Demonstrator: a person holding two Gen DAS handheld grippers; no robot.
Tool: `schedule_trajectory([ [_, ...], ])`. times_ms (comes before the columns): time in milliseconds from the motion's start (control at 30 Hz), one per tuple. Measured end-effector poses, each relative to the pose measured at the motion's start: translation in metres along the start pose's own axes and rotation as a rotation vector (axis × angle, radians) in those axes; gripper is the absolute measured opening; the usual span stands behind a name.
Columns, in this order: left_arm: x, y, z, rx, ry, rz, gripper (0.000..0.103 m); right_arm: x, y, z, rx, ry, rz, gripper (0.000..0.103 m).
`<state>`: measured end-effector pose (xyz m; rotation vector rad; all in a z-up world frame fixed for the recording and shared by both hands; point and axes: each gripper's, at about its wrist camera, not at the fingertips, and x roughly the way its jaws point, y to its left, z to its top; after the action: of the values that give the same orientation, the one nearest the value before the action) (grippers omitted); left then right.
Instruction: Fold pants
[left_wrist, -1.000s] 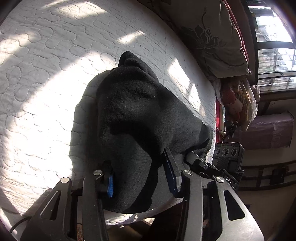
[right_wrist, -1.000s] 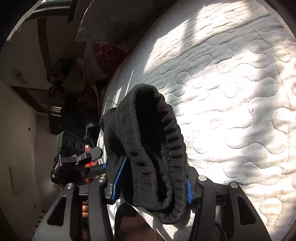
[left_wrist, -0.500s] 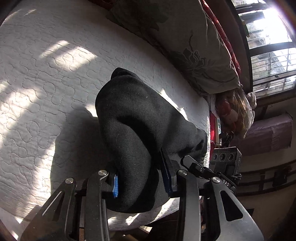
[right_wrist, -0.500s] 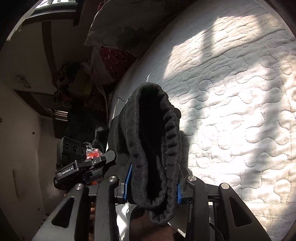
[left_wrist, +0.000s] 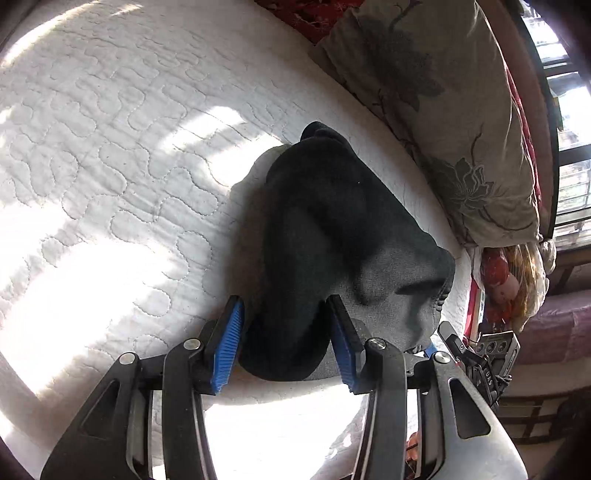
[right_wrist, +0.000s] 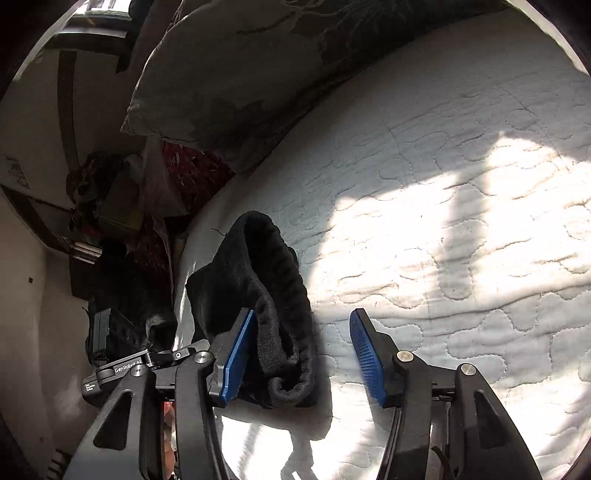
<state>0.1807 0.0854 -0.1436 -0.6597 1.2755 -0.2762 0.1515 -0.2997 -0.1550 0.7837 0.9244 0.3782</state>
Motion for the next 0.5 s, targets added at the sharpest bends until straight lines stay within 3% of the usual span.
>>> schedule_trajectory([
  [100, -0.015, 0.000, -0.023, -0.025, -0.042, -0.020, 0.046, -0.024, -0.008, -0.013, -0.025, -0.021, -0.036, 0.069],
  [200, -0.021, -0.014, -0.049, 0.024, -0.057, 0.039, 0.051, -0.039, 0.003, -0.036, -0.079, -0.011, -0.071, 0.075],
  [267, -0.020, -0.031, -0.067, 0.086, -0.052, 0.093, 0.051, -0.043, 0.016, -0.059, -0.132, 0.001, -0.129, 0.081],
  [367, -0.014, -0.058, -0.097, 0.210, -0.040, 0.221, 0.052, -0.044, 0.034, -0.087, -0.219, 0.032, -0.218, 0.083],
  [500, -0.013, -0.081, -0.131, 0.330, -0.101, 0.392, 0.053, -0.052, 0.047, -0.117, -0.311, 0.046, -0.388, 0.083],
])
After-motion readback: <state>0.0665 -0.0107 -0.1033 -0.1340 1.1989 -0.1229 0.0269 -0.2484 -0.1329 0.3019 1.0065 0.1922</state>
